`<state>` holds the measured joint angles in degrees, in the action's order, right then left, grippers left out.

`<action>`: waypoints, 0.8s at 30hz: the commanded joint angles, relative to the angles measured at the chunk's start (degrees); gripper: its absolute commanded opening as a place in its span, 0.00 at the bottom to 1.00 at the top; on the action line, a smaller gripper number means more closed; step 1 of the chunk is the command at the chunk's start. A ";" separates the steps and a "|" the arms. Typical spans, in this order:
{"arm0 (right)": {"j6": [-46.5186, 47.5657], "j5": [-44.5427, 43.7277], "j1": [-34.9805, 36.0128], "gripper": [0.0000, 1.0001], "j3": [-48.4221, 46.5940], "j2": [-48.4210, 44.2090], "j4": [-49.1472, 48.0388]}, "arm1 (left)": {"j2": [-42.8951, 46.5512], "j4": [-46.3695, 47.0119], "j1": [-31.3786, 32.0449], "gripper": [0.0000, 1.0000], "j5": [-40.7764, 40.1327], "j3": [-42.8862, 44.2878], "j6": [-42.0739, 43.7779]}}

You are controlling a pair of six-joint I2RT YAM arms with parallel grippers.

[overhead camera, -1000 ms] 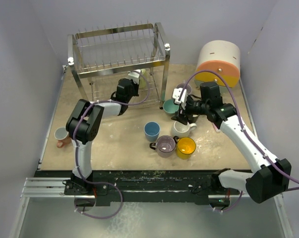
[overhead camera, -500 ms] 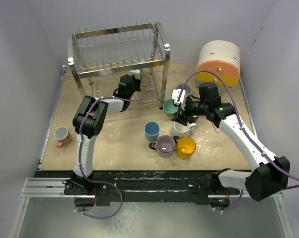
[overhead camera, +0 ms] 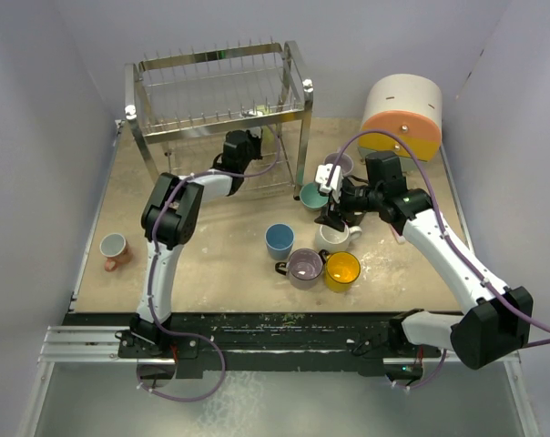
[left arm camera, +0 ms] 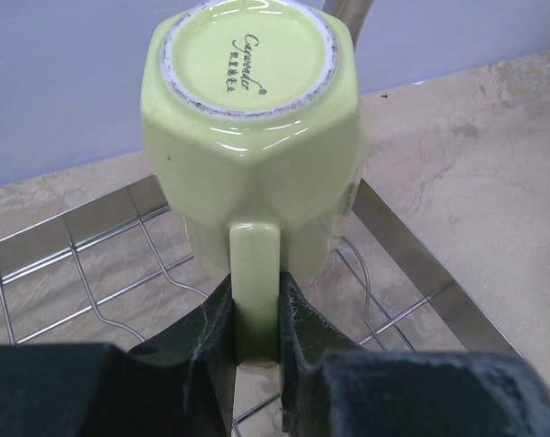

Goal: Load the cups into the dish rack
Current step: Adjust the cup in the dish rack.

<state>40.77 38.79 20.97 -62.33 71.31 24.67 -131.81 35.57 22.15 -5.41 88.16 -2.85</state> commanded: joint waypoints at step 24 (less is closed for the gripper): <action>1.15 2.17 -0.14 0.72 -2.01 0.94 1.53 | 2.60 7.64 -0.44 0.03 -7.77 3.26 8.39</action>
<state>41.19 38.81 20.97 -62.35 72.01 25.93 -133.45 33.26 22.59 -9.65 91.74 2.68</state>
